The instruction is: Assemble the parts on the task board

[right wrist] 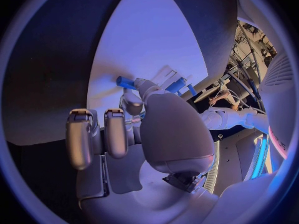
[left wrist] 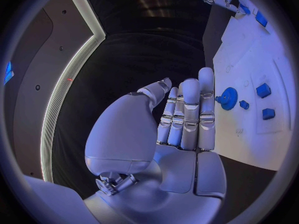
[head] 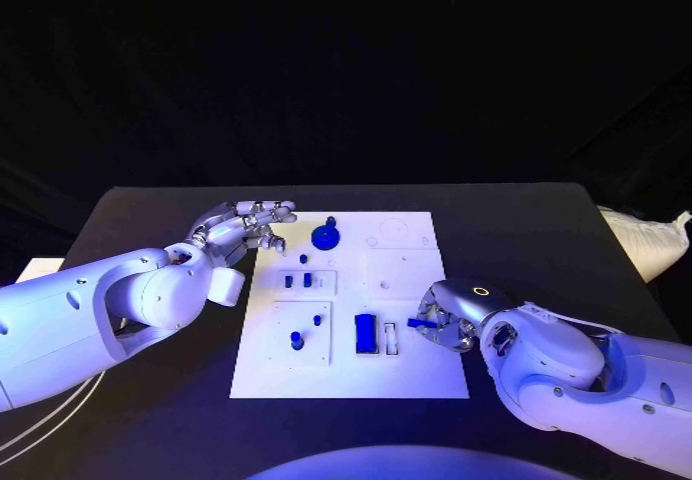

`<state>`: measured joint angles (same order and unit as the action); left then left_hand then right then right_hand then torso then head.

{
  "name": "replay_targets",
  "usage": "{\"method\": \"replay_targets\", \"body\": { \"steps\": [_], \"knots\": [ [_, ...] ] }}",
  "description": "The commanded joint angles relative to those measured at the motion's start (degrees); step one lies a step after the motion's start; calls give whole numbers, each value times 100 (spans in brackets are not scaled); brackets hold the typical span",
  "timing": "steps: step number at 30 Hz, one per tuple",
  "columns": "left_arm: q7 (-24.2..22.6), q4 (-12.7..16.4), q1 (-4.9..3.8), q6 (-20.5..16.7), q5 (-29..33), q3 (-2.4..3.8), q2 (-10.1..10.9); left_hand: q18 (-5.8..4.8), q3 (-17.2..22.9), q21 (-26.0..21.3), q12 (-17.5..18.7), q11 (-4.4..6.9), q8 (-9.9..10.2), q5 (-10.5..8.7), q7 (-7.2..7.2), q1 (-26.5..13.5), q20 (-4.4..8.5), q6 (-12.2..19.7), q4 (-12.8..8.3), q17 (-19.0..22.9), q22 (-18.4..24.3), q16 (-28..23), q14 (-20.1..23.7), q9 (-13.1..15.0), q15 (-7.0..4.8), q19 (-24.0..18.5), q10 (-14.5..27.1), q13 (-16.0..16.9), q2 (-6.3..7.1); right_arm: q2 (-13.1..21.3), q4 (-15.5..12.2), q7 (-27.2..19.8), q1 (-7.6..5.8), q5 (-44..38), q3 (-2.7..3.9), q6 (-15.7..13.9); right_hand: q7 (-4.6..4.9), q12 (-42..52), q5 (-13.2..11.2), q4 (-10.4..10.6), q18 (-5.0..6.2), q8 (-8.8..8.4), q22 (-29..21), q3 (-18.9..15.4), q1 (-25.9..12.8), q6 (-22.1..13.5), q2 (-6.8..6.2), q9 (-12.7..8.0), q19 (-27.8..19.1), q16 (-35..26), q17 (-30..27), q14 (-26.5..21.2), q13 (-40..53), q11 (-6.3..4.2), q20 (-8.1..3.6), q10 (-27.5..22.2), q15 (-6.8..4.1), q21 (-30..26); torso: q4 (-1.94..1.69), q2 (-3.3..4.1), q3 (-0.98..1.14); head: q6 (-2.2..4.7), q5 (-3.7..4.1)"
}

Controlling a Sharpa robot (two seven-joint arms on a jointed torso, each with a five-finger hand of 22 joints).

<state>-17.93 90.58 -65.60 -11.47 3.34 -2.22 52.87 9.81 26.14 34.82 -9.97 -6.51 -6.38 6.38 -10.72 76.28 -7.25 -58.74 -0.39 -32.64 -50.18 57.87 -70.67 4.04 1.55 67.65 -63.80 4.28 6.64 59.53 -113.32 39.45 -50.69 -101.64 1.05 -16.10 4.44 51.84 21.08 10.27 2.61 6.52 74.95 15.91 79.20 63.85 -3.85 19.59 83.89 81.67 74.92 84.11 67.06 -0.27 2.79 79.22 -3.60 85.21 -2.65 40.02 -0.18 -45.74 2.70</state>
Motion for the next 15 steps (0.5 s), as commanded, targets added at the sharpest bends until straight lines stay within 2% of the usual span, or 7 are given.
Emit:
{"method": "replay_targets", "body": {
  "steps": [1,9,15],
  "knots": [
    [-21,16,3,126,-18,3,0,66,-31,-11,-8,0,-36,-19,-2,-12,0,47,-6,5,5,-15,38,-8,-3,20,49,1,-47,26,-71,201,19,703,1,-608,-10,32,-20,18,-104,39,1018,60,-97,65,-20,60,181,33,306,365,9,-1,-15,56,-33,25,-1,-2,-5,-16,-3],
    [-16,22,4,132,-18,3,10,66,-31,-11,-8,0,-36,-19,-2,-12,0,47,-6,5,5,-15,38,-8,-3,20,49,1,-47,74,-191,171,14,1463,26,-772,-12,13,-135,39,-104,29,1020,150,-207,74,-99,81,183,18,286,361,4,-2,-18,64,-35,27,1,-1,-7,-28,-2],
    [-15,29,4,132,-18,3,13,66,-31,-11,-8,0,-36,-19,-2,-12,0,47,-6,5,5,-15,38,-8,-3,20,49,1,-47,35,-194,161,13,1796,29,-659,-11,24,-216,72,-105,23,1024,194,-299,84,-126,95,186,21,292,362,14,0,-17,75,-33,29,-7,-2,-8,-38,-3]
  ]
}}
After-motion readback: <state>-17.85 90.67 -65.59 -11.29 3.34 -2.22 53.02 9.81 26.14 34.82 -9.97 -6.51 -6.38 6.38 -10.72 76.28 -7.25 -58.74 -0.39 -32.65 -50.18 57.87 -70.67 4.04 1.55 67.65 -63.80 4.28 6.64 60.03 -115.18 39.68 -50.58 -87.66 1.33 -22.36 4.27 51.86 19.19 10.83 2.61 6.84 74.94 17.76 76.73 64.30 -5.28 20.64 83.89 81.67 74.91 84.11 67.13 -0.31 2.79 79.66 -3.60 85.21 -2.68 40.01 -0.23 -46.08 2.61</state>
